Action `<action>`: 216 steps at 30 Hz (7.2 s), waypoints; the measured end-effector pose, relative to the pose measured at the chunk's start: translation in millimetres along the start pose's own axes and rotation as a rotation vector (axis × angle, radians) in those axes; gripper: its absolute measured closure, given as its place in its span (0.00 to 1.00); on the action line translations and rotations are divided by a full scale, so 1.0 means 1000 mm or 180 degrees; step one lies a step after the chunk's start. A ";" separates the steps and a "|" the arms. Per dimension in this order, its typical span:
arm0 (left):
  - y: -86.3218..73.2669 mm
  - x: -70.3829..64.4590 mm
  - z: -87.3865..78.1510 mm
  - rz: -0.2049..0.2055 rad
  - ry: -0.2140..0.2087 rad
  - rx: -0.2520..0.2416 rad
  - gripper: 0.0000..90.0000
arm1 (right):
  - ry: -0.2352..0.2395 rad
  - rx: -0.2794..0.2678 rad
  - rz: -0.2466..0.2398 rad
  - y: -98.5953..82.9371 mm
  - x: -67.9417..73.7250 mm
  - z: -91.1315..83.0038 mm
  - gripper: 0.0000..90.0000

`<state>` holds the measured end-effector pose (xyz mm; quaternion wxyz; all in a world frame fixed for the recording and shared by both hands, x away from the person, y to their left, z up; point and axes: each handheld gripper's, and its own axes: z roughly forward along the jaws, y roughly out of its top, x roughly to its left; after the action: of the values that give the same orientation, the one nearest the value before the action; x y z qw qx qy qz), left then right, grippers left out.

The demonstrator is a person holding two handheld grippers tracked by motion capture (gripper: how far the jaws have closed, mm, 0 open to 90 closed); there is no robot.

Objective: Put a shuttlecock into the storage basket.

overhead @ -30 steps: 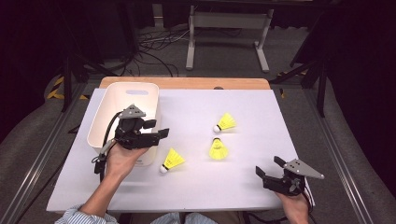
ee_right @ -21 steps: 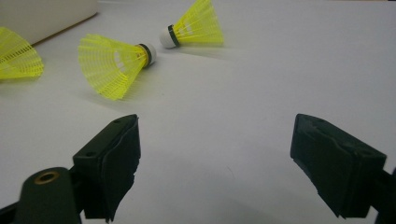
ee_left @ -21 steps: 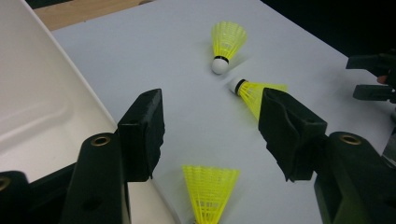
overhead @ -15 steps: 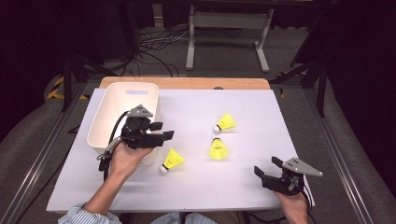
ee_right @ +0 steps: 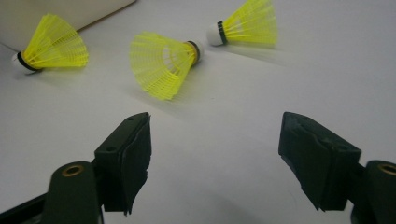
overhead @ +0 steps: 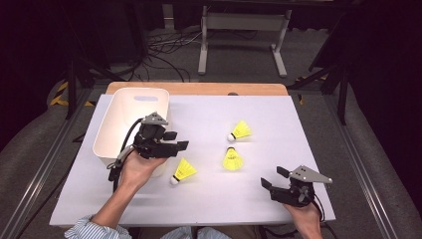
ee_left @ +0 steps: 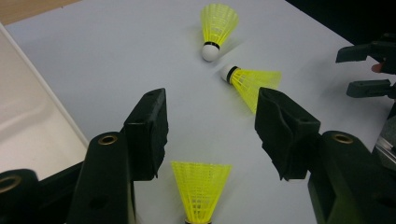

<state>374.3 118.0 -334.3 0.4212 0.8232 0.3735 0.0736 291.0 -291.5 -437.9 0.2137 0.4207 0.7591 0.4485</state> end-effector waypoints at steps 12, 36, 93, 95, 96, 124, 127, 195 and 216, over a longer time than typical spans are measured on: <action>0.001 0.001 0.005 -0.0006 0.0027 0.0076 0.50 | 0.0325 0.0209 -0.0190 0.022 0.027 0.028 0.39; 0.001 0.000 0.013 -0.0001 0.0084 0.0181 0.49 | 0.0836 0.0664 -0.0432 0.054 0.065 0.086 0.56; -0.002 -0.004 0.014 -0.0072 0.0079 0.0251 0.43 | 0.1378 0.0979 -0.0842 0.081 0.121 0.152 0.98; -0.002 -0.004 0.014 -0.0063 0.0081 0.0257 0.43 | 0.1400 0.0979 -0.0857 0.081 0.121 0.152 1.00; -0.002 -0.004 0.014 -0.0057 0.0085 0.0259 0.43 | 0.1410 0.0980 -0.0861 0.081 0.121 0.151 1.00; 0.005 -0.012 0.010 0.0051 0.0104 0.0277 0.35 | 0.1497 0.0931 -0.0875 0.086 0.104 0.119 1.00; 0.006 -0.016 0.010 0.0066 0.0096 0.0260 0.34 | 0.1462 0.0928 -0.0876 0.087 0.099 0.113 1.00; -0.003 -0.044 0.059 0.0502 -0.0072 0.0828 0.33 | 0.1377 0.0827 -0.0766 0.116 0.056 0.061 1.00; -0.017 -0.052 0.082 0.0628 0.0016 0.1025 0.33 | 0.1513 0.0830 -0.0809 0.118 0.067 0.062 1.00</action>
<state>364.3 36.7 -388.7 0.2738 0.9125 0.2989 0.0559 349.8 -175.8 -364.1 0.0286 0.2294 0.8856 0.4028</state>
